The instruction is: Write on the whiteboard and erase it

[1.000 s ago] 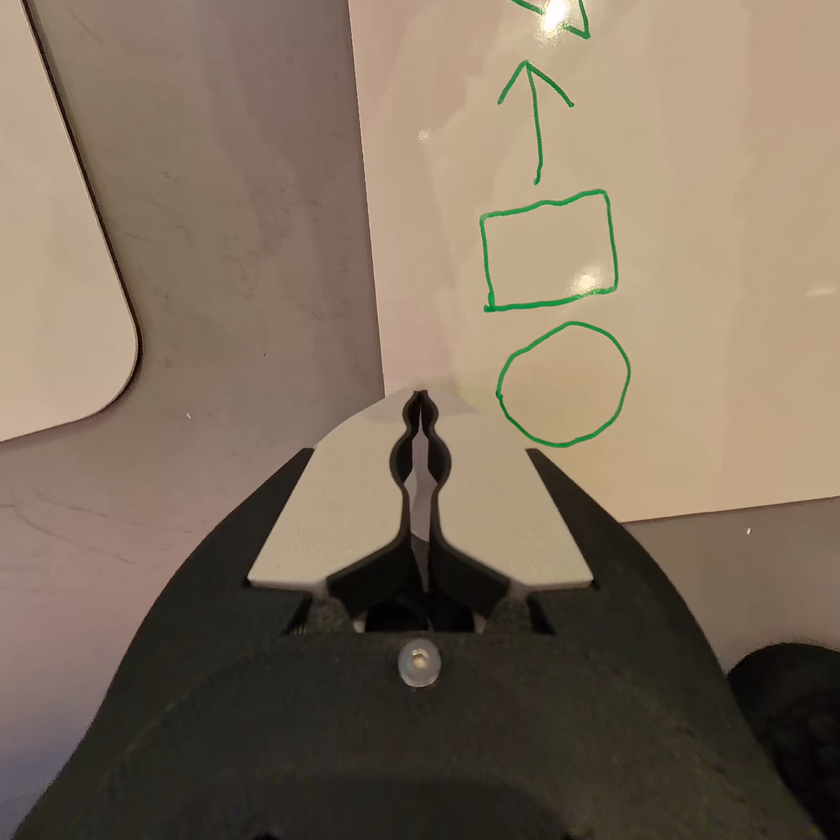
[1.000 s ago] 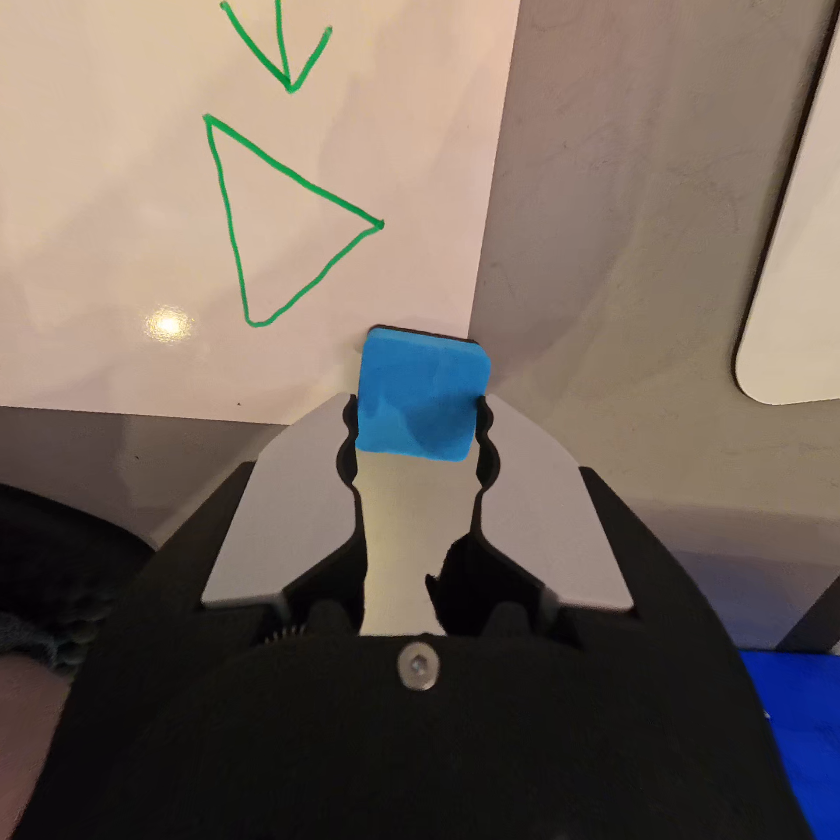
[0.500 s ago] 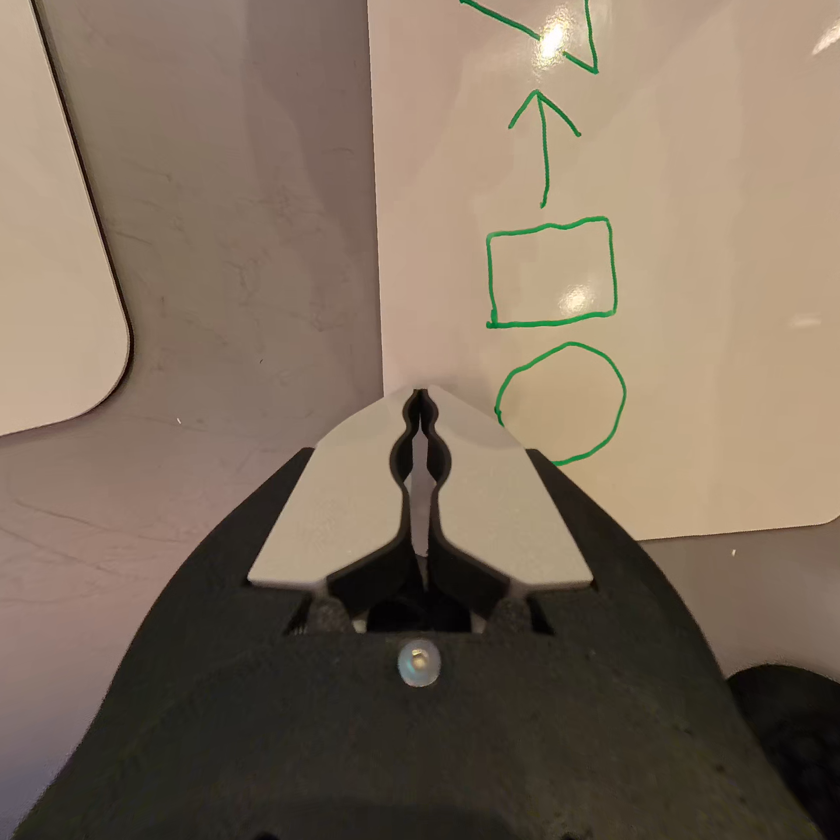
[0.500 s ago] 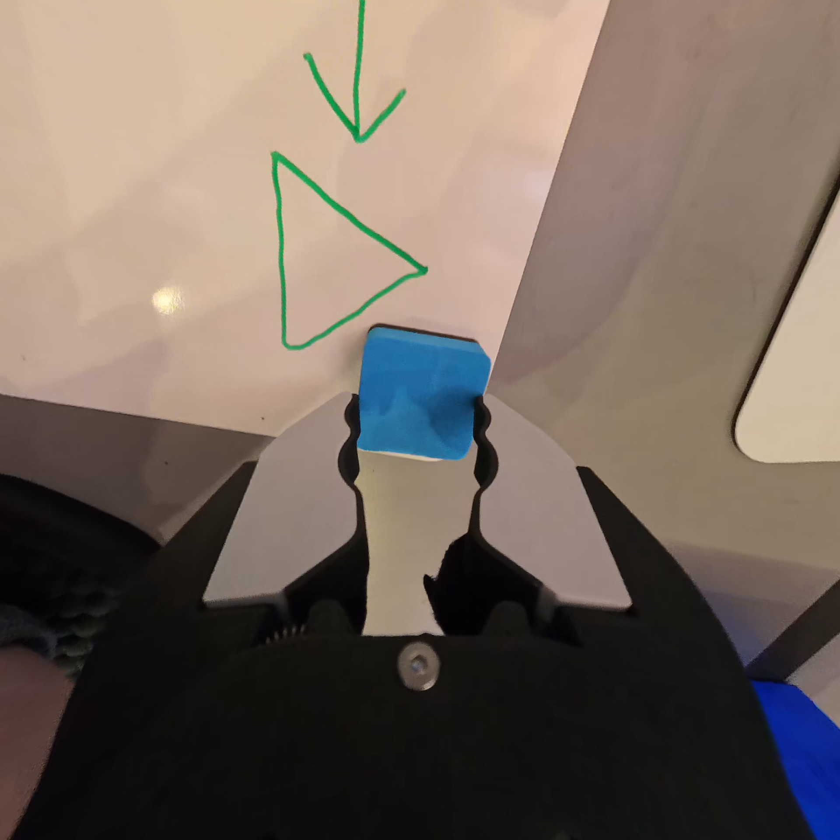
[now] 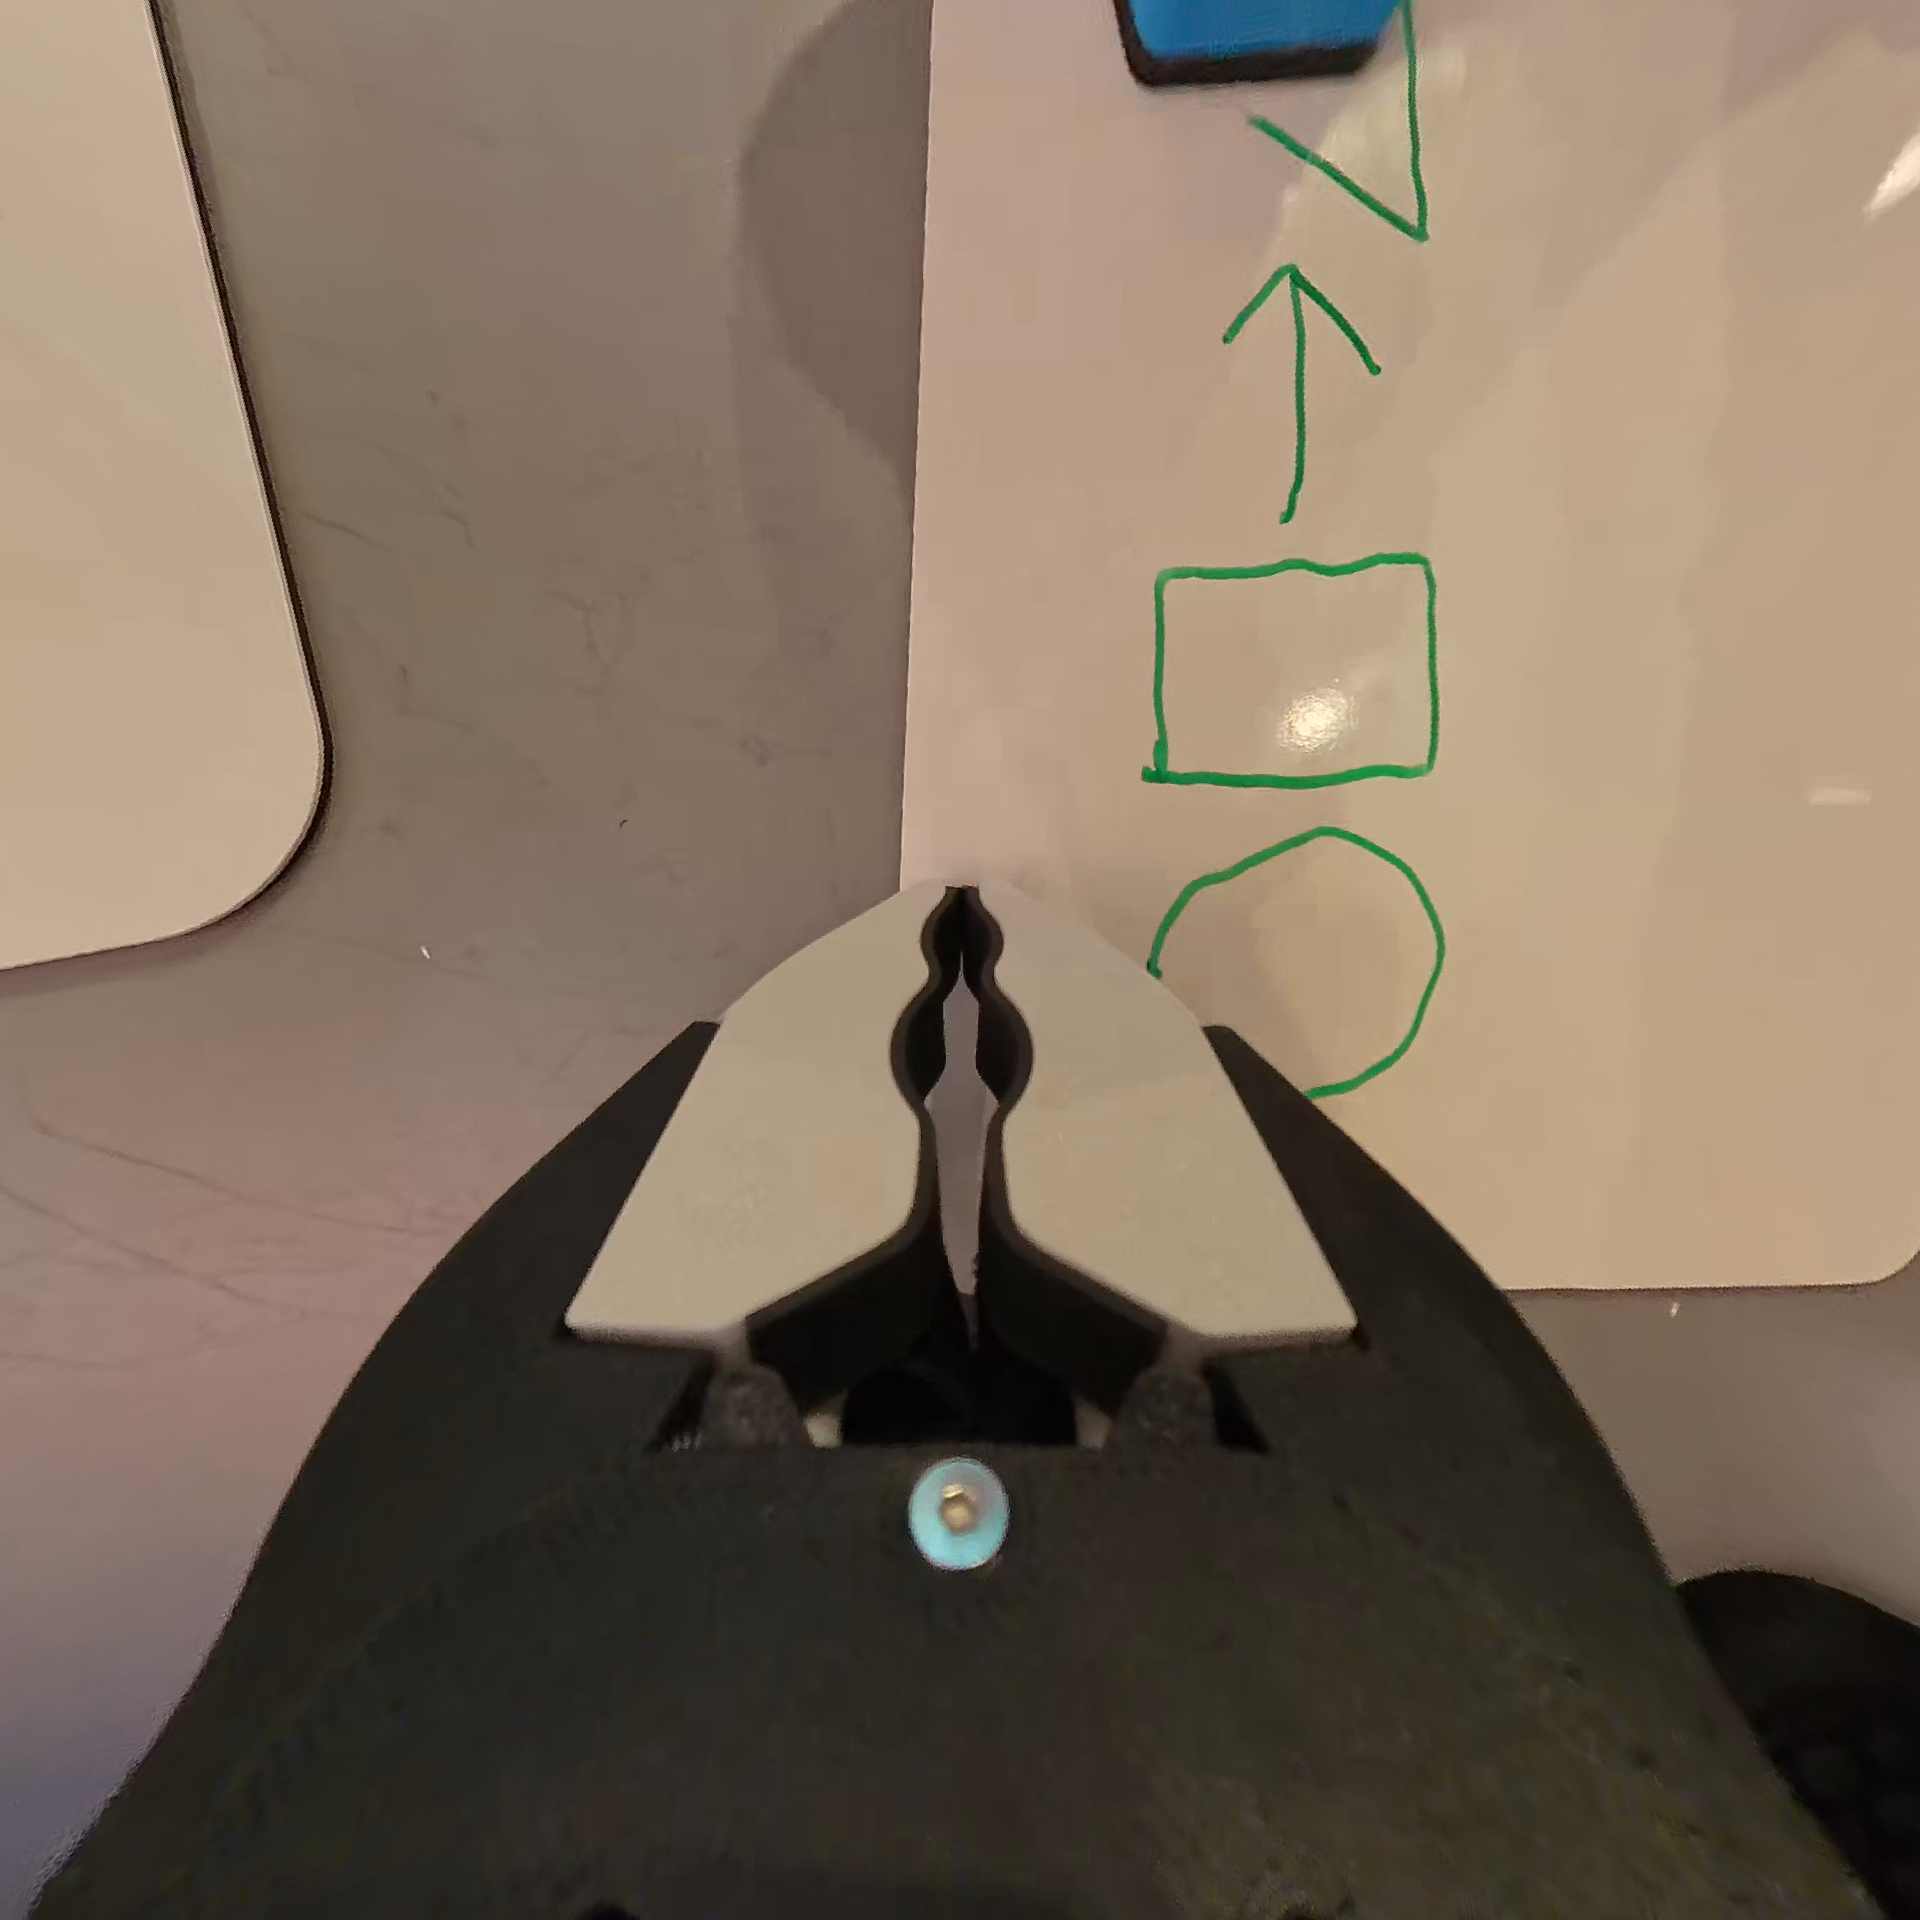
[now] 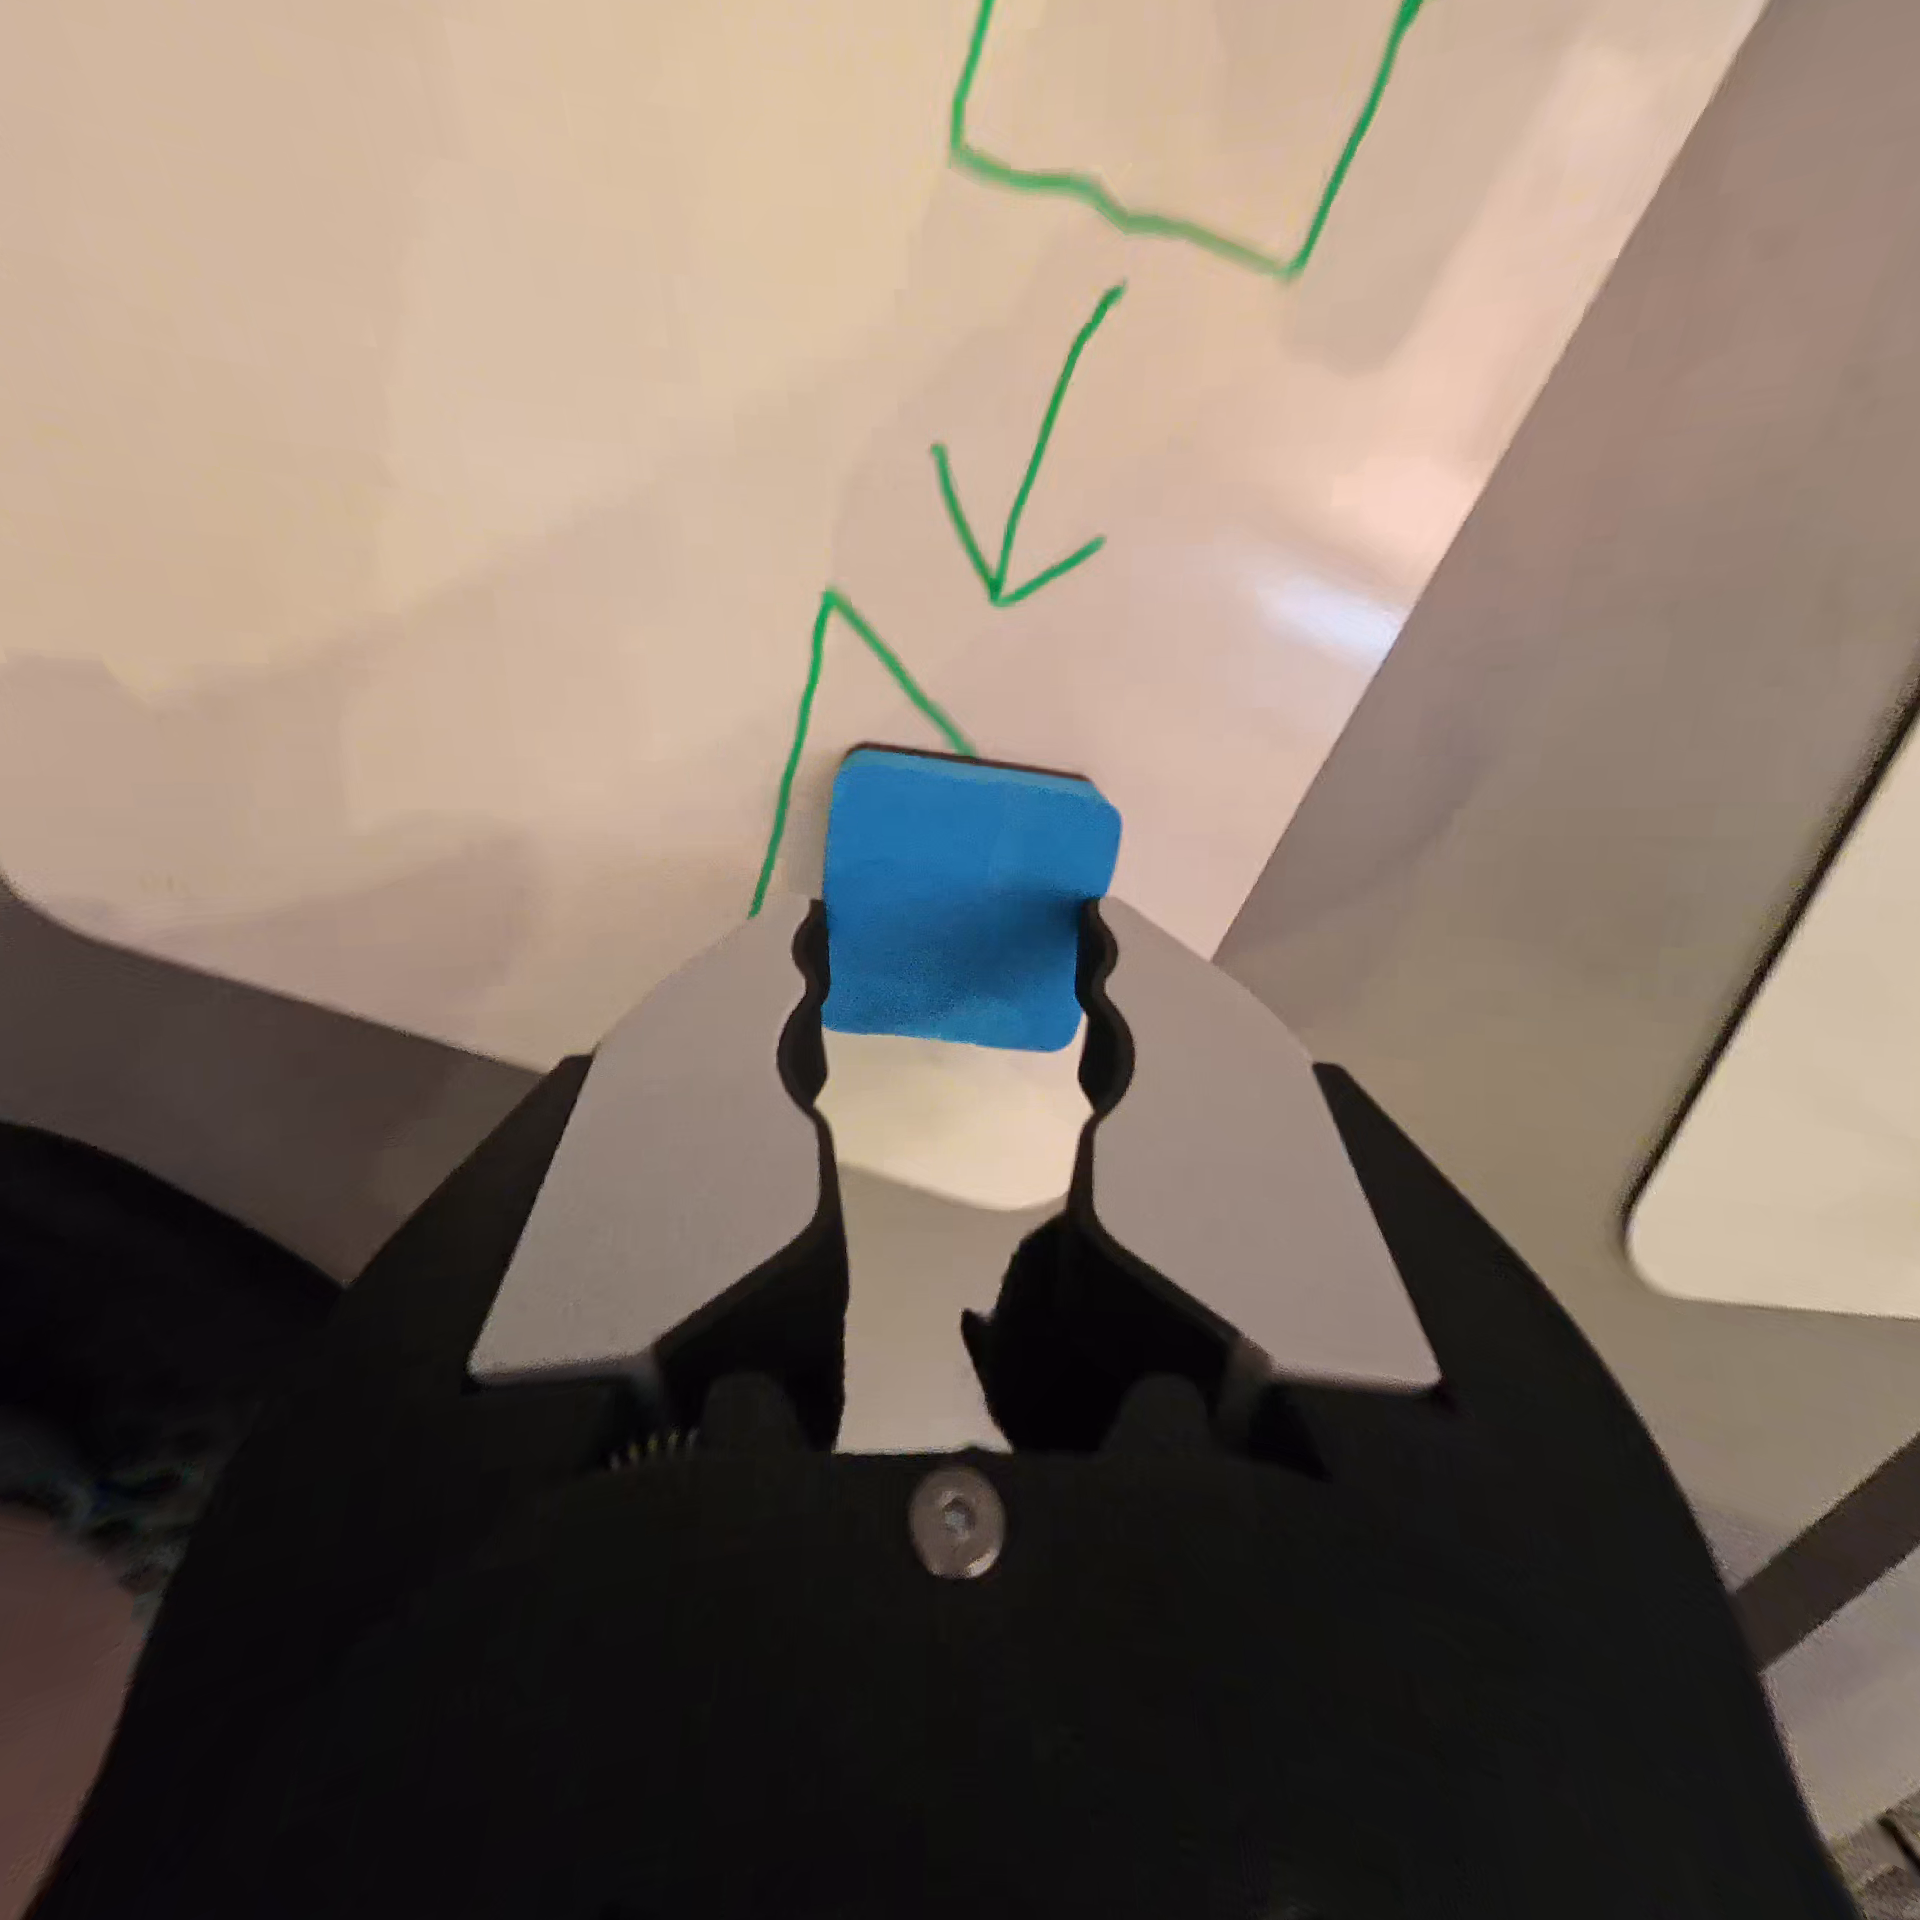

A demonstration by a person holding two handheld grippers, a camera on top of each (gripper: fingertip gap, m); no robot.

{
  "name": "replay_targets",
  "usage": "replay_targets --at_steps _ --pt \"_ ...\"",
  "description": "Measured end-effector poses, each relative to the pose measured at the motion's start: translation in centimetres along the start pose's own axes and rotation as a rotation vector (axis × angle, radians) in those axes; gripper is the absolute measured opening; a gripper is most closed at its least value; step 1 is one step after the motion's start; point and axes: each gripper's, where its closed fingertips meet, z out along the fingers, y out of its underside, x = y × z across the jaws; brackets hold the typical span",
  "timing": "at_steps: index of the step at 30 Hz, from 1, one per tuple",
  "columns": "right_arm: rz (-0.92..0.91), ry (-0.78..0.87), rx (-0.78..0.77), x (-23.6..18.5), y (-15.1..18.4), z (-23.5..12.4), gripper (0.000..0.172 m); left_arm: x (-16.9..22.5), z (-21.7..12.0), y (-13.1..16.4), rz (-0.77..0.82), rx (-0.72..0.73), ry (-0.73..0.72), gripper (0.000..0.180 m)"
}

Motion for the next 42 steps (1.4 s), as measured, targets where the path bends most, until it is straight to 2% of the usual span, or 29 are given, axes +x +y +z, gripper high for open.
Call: replay_targets --at_steps 3,5,7,9,11,14,16,19,21,24,27,30,31,33,35,38,40,42 --pt "0.075 0.025 -0.042 1.3 2.4 -0.3 0.047 0.0 0.0 0.0 0.006 -0.007 -0.004 0.001" --pt "0.016 0.054 -0.016 1.6 0.4 0.0 0.047 -0.1 0.0 0.0 0.002 -0.007 -0.003 0.001" --pt "-0.063 0.023 0.009 0.0 -1.5 0.3 0.046 -0.1 0.0 -0.1 0.000 -0.001 -0.004 0.001" --pt "-0.026 -0.003 -0.035 -0.4 0.2 -0.1 0.046 -0.1 0.0 -0.1 -0.002 -0.004 -0.009 0.001" --pt "0.026 0.033 -0.055 0.9 1.5 -0.2 0.046 -0.1 0.0 -0.1 0.001 -0.008 -0.012 0.001" --pt "-0.075 0.051 -0.028 0.3 -1.4 0.3 0.045 -0.1 0.0 -0.1 0.017 -0.014 -0.014 0.000" --pt "-0.067 0.044 -0.015 0.2 -1.4 0.3 0.045 0.3 -0.2 -0.1 0.041 -0.034 -0.009 0.000" --pt "-0.036 0.051 -0.009 1.0 -0.4 0.1 0.044 4.3 -1.5 -3.1 0.153 0.056 0.115 0.000" --pt "-0.046 0.054 -0.023 1.2 -0.2 0.1 0.042 7.9 -1.9 -5.0 0.270 0.066 0.167 0.000" --pt "-0.059 0.063 -0.010 1.7 -0.2 0.1 0.040 11.8 -0.1 -5.9 0.410 -0.013 0.179 0.000" --pt "-0.055 0.072 0.006 2.4 0.1 0.1 0.039 13.7 3.0 -5.3 0.478 -0.103 0.185 0.000" --pt "-0.036 0.089 0.005 3.2 0.3 0.1 0.037 13.6 5.2 -4.8 0.477 -0.161 0.149 0.000" --pt "-0.031 0.120 -0.013 3.6 0.3 0.0 0.029 13.7 5.5 -5.1 0.458 -0.144 0.142 0.000" --pt "-0.033 0.139 -0.015 3.6 -0.4 0.1 0.026 13.6 5.9 -5.5 0.443 -0.146 0.110 0.000" --pt "-0.055 0.080 0.027 2.0 -1.8 0.2 0.026 13.2 6.0 -5.8 0.423 -0.138 0.072 0.000" --pt "-0.031 0.046 -0.015 0.7 -0.7 -0.2 0.026 12.9 6.1 -6.0 0.402 -0.129 0.049 0.001" --pt "0.018 0.087 -0.050 1.6 0.3 0.0 0.026 12.9 6.2 -6.0 0.389 -0.128 0.048 0.001" --pt "0.022 0.064 0.021 1.0 -1.4 0.2 0.026 12.9 6.2 -6.1 0.374 -0.127 0.044 0.001"
